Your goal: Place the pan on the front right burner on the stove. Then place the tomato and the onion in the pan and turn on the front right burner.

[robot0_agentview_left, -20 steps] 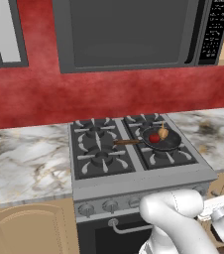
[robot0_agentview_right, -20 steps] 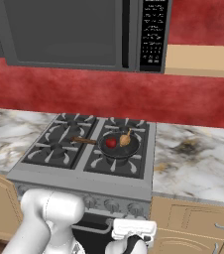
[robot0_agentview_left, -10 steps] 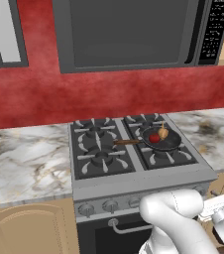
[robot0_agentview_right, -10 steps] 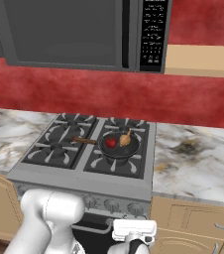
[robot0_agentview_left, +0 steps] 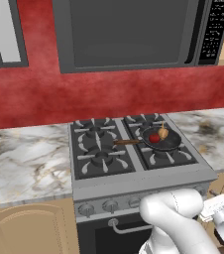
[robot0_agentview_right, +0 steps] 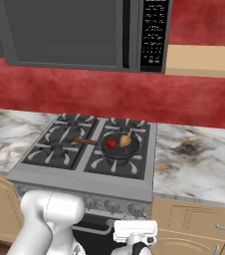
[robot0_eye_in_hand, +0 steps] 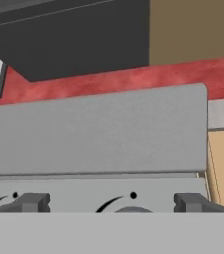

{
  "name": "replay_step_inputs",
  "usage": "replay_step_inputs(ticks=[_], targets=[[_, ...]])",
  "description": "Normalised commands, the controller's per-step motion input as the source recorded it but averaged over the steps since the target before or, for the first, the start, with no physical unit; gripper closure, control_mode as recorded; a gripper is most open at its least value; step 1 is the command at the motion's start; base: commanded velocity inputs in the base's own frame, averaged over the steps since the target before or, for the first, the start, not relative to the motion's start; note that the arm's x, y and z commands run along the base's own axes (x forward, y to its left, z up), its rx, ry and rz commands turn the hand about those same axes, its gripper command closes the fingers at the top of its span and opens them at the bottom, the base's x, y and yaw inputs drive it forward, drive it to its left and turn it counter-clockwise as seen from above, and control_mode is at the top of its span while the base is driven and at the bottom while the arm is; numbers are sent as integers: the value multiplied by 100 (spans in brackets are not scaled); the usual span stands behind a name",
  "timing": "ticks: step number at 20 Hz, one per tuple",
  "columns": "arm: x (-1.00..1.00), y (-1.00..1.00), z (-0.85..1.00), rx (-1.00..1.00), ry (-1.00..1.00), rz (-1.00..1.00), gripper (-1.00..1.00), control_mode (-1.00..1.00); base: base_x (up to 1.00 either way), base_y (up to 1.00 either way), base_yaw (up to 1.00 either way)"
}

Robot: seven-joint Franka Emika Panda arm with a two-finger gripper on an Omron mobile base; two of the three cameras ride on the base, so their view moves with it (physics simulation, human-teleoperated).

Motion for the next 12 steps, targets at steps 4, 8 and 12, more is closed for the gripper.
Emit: replay_step_inputs(ticks=[4, 8, 12], targets=[[0, 0, 8, 7, -1, 8, -100, -100, 0, 0, 0], [0, 1, 9, 6, -2, 7, -100, -100, 0, 0, 0], [0, 9, 8, 6, 0, 5, -100, -100, 0, 0, 0]])
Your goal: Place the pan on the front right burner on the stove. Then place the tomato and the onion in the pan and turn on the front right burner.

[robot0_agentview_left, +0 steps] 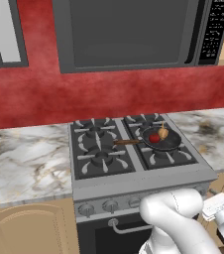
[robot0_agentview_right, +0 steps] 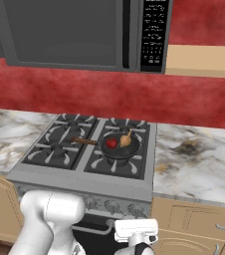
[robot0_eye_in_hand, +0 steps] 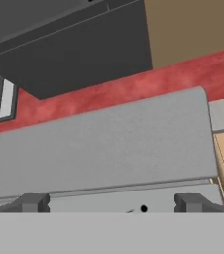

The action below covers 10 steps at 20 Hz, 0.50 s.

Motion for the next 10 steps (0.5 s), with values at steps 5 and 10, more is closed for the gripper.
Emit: replay_step_inputs(ticks=[5, 10], targets=[[-1, 17, 2, 5, 0, 3, -100, -100, 0, 0, 0], [0, 11, 0, 5, 0, 1, -100, -100, 0, 0, 0]])
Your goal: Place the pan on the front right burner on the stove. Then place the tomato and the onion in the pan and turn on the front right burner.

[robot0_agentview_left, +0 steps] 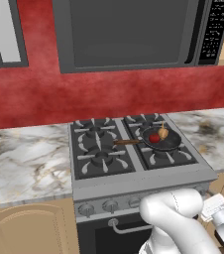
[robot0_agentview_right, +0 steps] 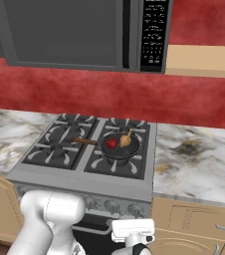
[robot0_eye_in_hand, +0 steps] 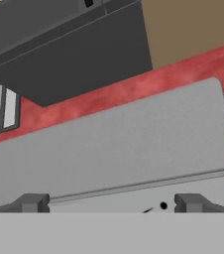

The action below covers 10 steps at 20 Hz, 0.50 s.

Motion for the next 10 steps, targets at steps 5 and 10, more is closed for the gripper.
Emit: replay_step_inputs(ticks=[5, 10], targets=[[15, 0, 0, 1, 0, 0, -100, -100, 0, 0, 0], [18, 0, 0, 0, 0, 0, -100, -100, 0, 0, 0]])
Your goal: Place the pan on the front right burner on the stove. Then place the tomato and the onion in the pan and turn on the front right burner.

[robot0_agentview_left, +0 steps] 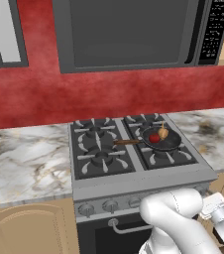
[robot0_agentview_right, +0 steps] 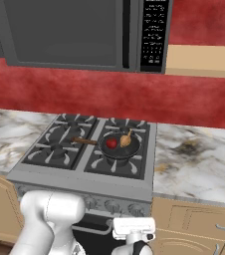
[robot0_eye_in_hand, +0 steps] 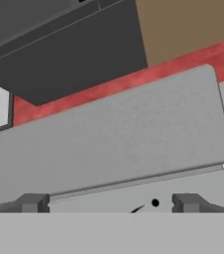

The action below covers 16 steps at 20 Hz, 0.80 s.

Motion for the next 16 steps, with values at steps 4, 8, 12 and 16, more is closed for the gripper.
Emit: replay_step_inputs(ticks=[4, 8, 12, 16], targets=[[8, 0, 0, 0, 0, -1, -100, -100, 0, 0, 0], [10, -3, 0, 0, 0, -4, -100, -100, 0, 0, 0], [10, -11, -4, 0, 0, -5, -100, -100, 0, 0, 0], [11, -9, -16, 0, 0, -5, -100, -100, 0, 0, 0]])
